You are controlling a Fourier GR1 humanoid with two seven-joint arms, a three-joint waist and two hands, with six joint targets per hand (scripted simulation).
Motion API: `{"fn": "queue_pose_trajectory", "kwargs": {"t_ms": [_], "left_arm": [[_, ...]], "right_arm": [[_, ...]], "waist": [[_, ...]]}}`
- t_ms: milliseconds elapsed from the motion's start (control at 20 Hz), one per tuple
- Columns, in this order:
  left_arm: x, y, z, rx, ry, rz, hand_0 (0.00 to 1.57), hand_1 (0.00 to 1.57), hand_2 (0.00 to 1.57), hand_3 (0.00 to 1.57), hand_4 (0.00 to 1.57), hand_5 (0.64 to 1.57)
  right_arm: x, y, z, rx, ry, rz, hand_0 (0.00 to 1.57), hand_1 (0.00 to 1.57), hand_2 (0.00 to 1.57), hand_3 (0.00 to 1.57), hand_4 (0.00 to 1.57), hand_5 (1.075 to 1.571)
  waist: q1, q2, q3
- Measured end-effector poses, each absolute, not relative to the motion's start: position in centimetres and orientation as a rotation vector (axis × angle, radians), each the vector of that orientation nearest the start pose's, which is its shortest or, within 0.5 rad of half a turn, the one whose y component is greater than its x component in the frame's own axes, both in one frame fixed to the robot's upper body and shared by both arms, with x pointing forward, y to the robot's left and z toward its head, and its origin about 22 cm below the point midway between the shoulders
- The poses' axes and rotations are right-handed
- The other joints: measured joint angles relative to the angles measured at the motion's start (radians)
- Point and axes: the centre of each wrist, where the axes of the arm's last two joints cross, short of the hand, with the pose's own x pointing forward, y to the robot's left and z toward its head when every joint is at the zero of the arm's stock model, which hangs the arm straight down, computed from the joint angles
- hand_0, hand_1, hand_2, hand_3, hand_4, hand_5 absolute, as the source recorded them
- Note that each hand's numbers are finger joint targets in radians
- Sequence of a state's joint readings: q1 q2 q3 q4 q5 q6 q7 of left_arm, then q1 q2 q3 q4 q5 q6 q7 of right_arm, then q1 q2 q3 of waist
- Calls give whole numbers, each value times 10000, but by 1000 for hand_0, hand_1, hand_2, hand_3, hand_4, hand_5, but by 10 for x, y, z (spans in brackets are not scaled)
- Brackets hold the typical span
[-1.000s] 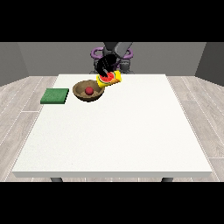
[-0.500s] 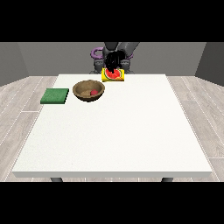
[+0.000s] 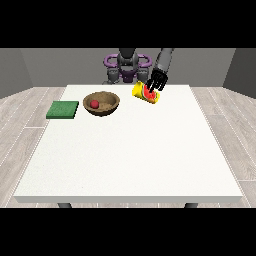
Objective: Pick the cup and pour the ball into the bowl, then pick the bowl and place it on the pad
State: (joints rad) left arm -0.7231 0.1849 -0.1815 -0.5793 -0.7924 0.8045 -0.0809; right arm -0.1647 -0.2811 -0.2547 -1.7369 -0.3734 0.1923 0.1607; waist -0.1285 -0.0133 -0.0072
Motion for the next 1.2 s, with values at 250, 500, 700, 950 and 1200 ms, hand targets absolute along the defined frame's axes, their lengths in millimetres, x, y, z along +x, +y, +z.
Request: {"fn": "queue_pose_trajectory", "kwargs": {"t_ms": [250, 500, 700, 950, 1200], "left_arm": [[378, 213, -11, 10000, -18213, -4299, 1370, 1370, 1571, 1571, 1245, 1547], [380, 190, 9, 5750, -18986, -682, 646, 646, 210, 0, 341, 1566], [381, 224, 20, 3003, -19994, 1159, 180, 180, 0, 0, 0, 1562], [386, 287, 37, 969, -21164, 2171, 0, 0, 0, 0, 0, 1547], [395, 345, 88, 311, -21727, 1841, 0, 0, 0, 0, 0, 1525]], "right_arm": [[259, -313, 122, 1086, -18521, 225, 0, 0, 0, 0, 448, 1565], [258, -308, 120, 1113, -18554, -85, 0, 0, 0, 0, 518, 1564], [255, -299, 125, 944, -18777, -292, 0, 0, 0, 0, 488, 1566], [249, -272, 140, 794, -19419, -92, 0, 0, 0, 0, 492, 1568], [259, -266, 134, 606, -19433, -377, 0, 0, 0, 0, 472, 1569]], "waist": [[273, 577, -52], [710, 831, -128], [1158, 1373, -76], [1207, 2375, 4], [1281, 2994, 47]]}}
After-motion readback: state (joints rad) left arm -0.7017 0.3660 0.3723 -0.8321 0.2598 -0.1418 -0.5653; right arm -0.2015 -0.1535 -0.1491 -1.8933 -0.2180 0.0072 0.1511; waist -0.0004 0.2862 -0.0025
